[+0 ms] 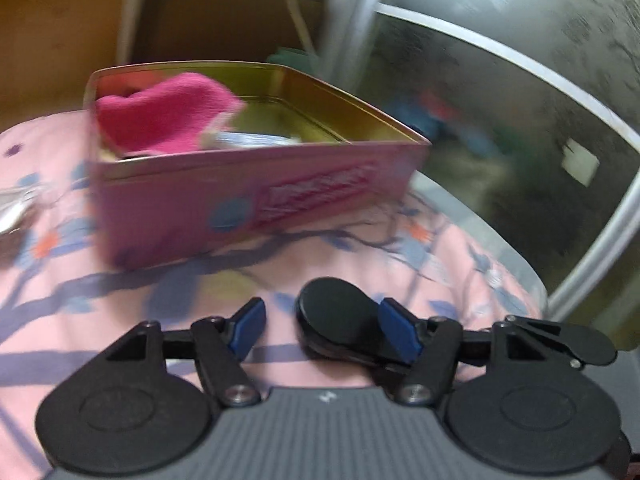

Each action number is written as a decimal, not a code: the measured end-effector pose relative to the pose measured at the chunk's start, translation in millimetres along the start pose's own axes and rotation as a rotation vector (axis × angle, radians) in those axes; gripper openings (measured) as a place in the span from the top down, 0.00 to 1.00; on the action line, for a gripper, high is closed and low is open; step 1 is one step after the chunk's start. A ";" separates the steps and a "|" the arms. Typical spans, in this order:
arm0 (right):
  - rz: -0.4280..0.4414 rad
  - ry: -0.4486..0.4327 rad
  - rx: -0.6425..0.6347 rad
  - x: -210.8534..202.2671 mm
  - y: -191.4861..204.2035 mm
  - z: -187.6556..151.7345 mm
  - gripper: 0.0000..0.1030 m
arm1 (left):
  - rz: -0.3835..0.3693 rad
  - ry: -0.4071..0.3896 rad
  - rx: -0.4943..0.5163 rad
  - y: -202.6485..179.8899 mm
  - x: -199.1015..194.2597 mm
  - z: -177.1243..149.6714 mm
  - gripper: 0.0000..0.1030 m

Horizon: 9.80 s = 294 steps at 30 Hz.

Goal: Organize soft objects

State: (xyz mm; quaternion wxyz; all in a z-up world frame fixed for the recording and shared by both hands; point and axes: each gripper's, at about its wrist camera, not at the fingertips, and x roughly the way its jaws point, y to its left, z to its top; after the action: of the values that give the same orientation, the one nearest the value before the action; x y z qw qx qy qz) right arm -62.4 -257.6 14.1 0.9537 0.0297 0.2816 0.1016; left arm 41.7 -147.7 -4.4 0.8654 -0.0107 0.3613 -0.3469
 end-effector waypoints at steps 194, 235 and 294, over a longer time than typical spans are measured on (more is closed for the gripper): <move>0.004 0.025 0.274 28.7 2.1 17.7 0.23 | 0.577 -0.038 -0.070 53.7 -43.6 -26.9 0.02; -0.044 -0.031 0.208 15.9 28.2 1.3 0.16 | 0.563 -0.055 -0.066 54.8 -45.6 -30.0 0.01; 0.344 0.118 -0.258 144.3 209.8 82.7 0.41 | 0.523 -0.431 -0.563 217.8 -201.7 -86.4 0.05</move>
State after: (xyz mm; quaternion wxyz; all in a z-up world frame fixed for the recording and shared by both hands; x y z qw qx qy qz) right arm 63.8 -22.0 30.8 0.9002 -0.0508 0.3122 0.2994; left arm 15.7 160.3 -2.1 0.9431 -0.2263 0.2436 0.0058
